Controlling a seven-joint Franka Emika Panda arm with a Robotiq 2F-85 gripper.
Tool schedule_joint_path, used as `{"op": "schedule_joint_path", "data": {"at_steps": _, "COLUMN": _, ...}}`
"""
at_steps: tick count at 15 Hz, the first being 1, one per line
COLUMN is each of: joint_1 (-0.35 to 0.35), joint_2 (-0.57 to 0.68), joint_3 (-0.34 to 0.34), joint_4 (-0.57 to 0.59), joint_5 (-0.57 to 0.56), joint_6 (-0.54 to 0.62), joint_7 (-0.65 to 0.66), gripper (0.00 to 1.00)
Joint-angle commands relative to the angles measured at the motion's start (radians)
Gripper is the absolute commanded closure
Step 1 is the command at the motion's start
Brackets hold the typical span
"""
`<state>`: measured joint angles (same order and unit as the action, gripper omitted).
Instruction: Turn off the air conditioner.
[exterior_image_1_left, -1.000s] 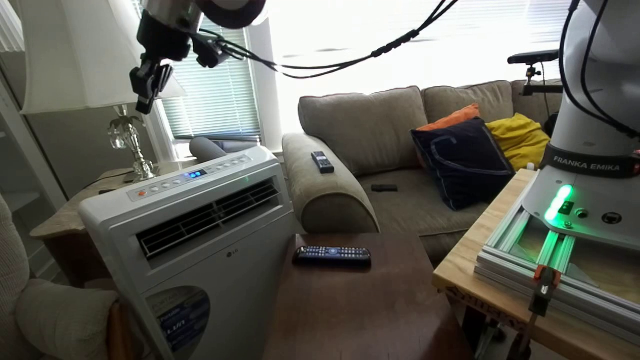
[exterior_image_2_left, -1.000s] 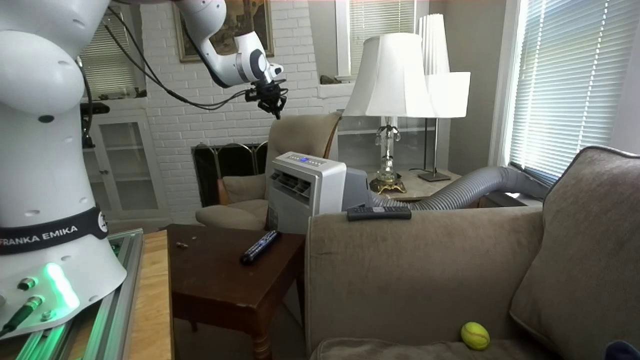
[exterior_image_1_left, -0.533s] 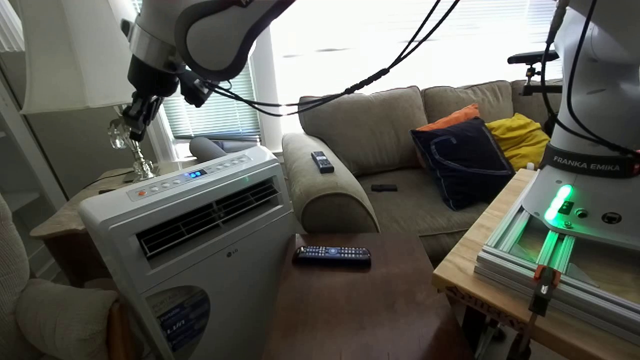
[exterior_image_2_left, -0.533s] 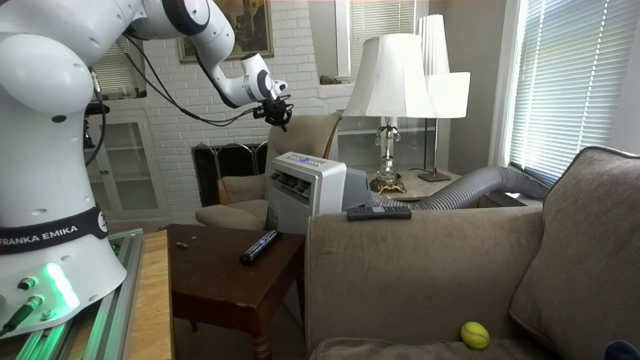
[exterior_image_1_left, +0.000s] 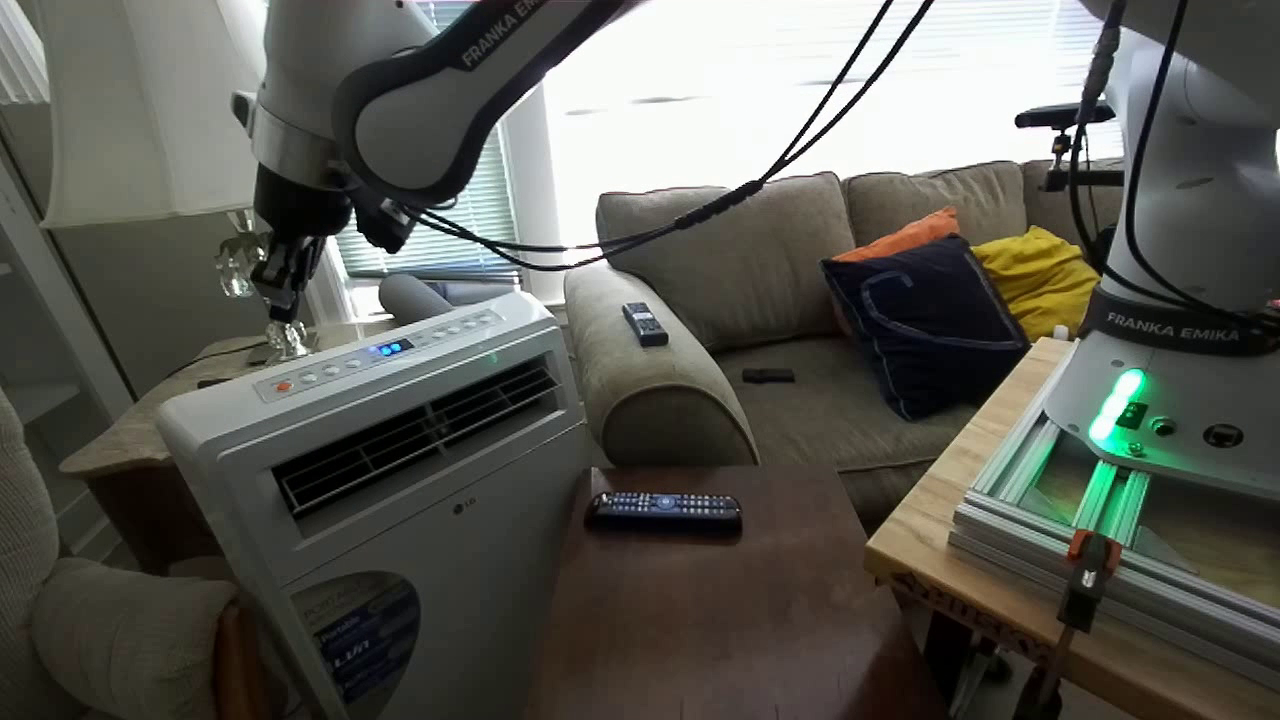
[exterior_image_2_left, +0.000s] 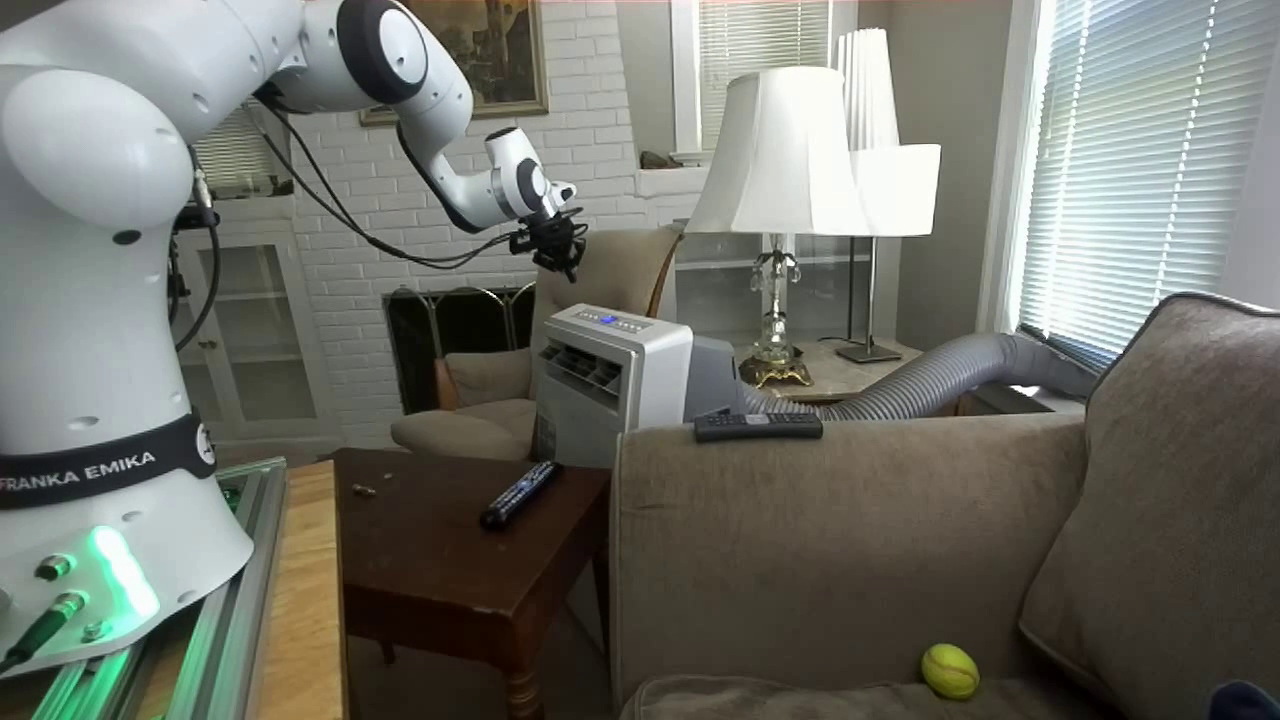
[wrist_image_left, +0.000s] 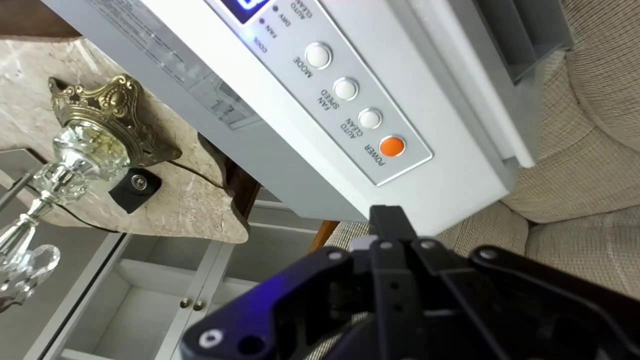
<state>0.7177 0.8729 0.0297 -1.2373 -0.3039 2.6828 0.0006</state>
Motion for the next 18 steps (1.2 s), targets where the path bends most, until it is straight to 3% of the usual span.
{"op": "schedule_joint_path", "data": {"at_steps": 1, "joint_1": 0.025, "joint_2": 0.04, "joint_3": -0.024, "joint_4": 0.058, "joint_5": -0.008, "joint_6": -0.055, "joint_7": 0.024, "gripper": 1.0}}
{"op": "schedule_joint_path", "data": {"at_steps": 5, "joint_1": 0.031, "joint_2": 0.067, "joint_3": -0.027, "joint_4": 0.08, "joint_5": -0.001, "joint_6": -0.069, "joint_7": 0.019, "gripper": 1.0}}
{"op": "schedule_joint_path", "data": {"at_steps": 18, "joint_1": 0.043, "joint_2": 0.265, "joint_3": -0.014, "joint_4": 0.356, "joint_5": 0.005, "joint_6": -0.128, "joint_7": -0.002, "gripper": 1.0}}
